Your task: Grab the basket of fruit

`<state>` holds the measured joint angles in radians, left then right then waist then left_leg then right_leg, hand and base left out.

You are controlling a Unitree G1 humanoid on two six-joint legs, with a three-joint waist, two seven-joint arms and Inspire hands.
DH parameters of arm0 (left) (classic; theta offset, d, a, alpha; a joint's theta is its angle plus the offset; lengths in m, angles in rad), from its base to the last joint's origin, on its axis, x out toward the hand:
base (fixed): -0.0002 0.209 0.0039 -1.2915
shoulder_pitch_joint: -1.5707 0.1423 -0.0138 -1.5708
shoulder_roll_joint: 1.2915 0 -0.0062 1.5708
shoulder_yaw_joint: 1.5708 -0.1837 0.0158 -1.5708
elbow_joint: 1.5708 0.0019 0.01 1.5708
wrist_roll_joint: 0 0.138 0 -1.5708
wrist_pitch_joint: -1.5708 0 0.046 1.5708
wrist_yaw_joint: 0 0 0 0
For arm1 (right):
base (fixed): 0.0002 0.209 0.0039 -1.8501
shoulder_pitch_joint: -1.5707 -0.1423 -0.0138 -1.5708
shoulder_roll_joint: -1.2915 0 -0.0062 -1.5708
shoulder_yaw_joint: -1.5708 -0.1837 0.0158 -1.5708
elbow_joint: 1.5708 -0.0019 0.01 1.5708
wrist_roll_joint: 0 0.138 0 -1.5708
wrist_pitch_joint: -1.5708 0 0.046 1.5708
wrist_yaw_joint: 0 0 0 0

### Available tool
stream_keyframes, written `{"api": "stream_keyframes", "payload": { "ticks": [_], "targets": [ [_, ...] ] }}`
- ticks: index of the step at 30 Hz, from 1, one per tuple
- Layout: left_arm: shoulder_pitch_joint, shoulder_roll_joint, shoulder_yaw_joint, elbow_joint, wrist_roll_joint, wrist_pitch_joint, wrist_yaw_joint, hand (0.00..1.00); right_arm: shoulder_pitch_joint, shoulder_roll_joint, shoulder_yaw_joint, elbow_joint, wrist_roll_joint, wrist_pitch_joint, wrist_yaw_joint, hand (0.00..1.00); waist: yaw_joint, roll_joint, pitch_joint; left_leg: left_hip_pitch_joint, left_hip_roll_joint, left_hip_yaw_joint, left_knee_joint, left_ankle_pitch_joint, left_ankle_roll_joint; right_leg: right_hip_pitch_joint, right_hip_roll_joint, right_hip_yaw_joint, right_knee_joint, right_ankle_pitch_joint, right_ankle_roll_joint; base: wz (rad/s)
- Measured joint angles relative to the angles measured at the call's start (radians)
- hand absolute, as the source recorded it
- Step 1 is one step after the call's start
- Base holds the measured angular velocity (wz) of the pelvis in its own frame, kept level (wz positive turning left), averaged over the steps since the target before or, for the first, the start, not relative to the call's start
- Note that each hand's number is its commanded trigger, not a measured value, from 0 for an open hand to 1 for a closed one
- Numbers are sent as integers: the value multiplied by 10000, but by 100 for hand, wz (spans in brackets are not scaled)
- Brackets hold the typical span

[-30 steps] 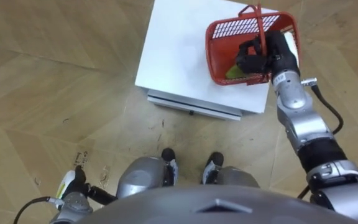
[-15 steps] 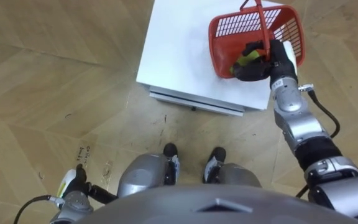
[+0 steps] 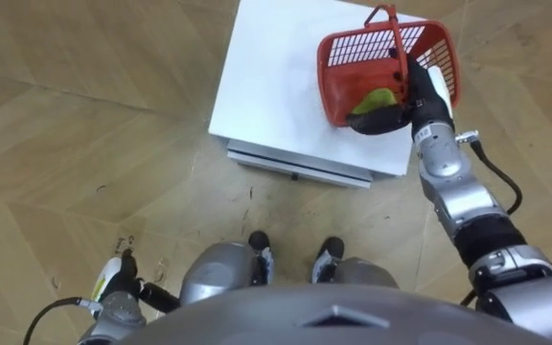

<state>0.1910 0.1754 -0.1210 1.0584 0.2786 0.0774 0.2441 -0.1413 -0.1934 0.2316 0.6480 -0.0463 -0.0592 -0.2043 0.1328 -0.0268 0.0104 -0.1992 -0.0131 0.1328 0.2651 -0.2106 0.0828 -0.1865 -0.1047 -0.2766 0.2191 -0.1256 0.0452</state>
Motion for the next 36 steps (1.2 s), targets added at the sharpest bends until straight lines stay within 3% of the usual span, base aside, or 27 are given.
{"api": "stream_keyframes", "payload": {
  "ticks": [3,9,16,21,24,29,36],
  "targets": [
    [-4,2,7,-53,76,72,0,0,168,-3,13,-167,17,-12,113,0,-27,-16,-10,289,2,39,-106,0,-1,232,2,-13,-5,0,0,-3],
    [2,-2,-5,-70,104,69,98,0,834,17,214,-1273,-360,-55,268,0,-429,-153,-41,730,4,84,-401,23,-27,556,75,17,-12,0,0,-2],
    [-3,-2,35,-486,631,60,116,0,1546,-1,167,-2829,-582,-54,262,0,-597,-207,-73,1277,20,479,-676,30,-38,831,176,530,-186,9,11,-17],
    [-41,-28,390,-1099,618,-83,105,0,2245,1,-173,-3480,-1209,-89,441,0,-806,-177,-70,1635,13,690,-783,30,-38,1235,202,735,-500,32,51,-8],
    [-19,-50,481,-1159,417,-145,105,0,2699,-4,-445,-3962,-1210,-96,559,0,-1026,-39,-2,1819,19,793,-984,29,-40,1307,223,811,-501,33,54,-8],
    [-9,-64,651,-1157,378,-152,105,0,3094,-89,-1001,-3093,-1133,-47,664,0,-1319,27,-47,2123,18,826,-1152,27,-42,1479,267,823,-502,34,59,-4],
    [159,-73,1149,-1159,306,-250,287,0,3671,-7,-1406,-199,-1397,38,765,0,-1550,-20,-99,2472,17,824,-1228,26,-44,1784,285,849,-531,31,61,0]
  ]
}}
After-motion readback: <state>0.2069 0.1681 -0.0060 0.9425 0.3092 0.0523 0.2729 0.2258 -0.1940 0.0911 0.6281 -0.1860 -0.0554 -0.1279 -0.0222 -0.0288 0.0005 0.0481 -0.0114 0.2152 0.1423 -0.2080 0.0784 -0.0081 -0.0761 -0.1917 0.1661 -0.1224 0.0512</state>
